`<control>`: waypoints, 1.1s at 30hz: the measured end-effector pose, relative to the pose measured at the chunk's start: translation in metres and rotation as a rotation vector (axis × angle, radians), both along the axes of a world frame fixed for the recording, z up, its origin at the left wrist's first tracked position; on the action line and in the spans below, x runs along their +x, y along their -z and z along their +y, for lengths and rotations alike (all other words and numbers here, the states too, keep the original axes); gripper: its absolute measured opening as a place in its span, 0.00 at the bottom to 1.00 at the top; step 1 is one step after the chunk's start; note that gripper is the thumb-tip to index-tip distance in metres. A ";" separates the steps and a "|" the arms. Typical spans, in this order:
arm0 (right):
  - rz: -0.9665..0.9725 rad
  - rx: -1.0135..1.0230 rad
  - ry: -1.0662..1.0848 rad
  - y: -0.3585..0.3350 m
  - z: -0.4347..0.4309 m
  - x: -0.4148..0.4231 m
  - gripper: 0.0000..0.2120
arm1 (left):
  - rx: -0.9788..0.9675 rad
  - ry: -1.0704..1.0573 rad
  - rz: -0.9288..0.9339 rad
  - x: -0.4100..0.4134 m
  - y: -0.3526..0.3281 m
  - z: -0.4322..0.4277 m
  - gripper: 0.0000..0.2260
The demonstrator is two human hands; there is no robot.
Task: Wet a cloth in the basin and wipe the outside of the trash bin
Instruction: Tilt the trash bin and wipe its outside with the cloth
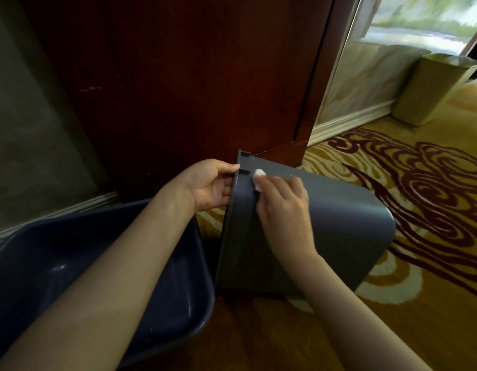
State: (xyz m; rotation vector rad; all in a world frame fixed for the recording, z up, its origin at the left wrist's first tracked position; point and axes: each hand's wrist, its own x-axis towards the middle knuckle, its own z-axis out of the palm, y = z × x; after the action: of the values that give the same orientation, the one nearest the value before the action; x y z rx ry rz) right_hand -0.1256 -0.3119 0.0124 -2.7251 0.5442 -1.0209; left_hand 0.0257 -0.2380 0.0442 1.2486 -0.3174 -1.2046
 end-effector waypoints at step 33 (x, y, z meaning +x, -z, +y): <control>0.291 0.284 0.528 0.002 -0.097 -0.104 0.16 | 0.228 -0.184 -0.071 -0.020 -0.005 -0.029 0.09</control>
State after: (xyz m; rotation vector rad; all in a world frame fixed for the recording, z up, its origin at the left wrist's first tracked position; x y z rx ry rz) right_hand -0.2299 -0.4092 0.0108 -2.5317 1.3951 -0.5664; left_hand 0.0054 -0.2667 0.0489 1.4864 -0.1149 -1.0605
